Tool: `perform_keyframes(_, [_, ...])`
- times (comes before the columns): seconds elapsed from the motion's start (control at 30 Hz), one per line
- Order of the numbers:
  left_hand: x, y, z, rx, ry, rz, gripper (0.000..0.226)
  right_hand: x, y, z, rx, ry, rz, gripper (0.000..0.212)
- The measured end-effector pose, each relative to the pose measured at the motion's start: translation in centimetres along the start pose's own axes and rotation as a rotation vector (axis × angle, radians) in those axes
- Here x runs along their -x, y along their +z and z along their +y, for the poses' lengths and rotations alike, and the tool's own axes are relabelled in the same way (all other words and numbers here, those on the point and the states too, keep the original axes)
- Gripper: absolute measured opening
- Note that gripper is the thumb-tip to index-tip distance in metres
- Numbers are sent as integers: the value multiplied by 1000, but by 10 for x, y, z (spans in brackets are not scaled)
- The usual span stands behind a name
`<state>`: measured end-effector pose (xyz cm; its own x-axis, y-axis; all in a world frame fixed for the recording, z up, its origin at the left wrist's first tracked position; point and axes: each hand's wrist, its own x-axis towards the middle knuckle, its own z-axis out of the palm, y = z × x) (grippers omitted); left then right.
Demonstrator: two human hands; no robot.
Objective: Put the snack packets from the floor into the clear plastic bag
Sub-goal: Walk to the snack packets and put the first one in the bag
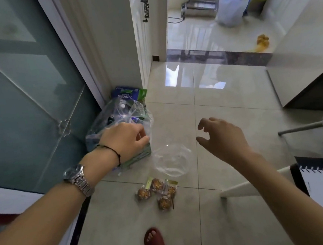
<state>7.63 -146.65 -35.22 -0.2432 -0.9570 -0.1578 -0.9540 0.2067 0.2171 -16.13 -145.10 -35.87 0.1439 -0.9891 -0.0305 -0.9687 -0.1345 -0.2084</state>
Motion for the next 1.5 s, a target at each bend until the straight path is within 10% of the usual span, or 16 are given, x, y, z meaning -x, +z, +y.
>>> perform_keyframes(0.37, [-59, 74, -13, -4, 6, -20, 26, -52, 80, 28, -17, -55, -43, 32])
perform_keyframes(1.07, [-194, 551, -73, 9, 29, 61, 25, -106, 545, 165, -45, -129, -36, 30])
perform_keyframes(1.5, [-197, 698, -82, 30, 45, -1, 35, -82, 671, 193, -128, -158, -41, 26])
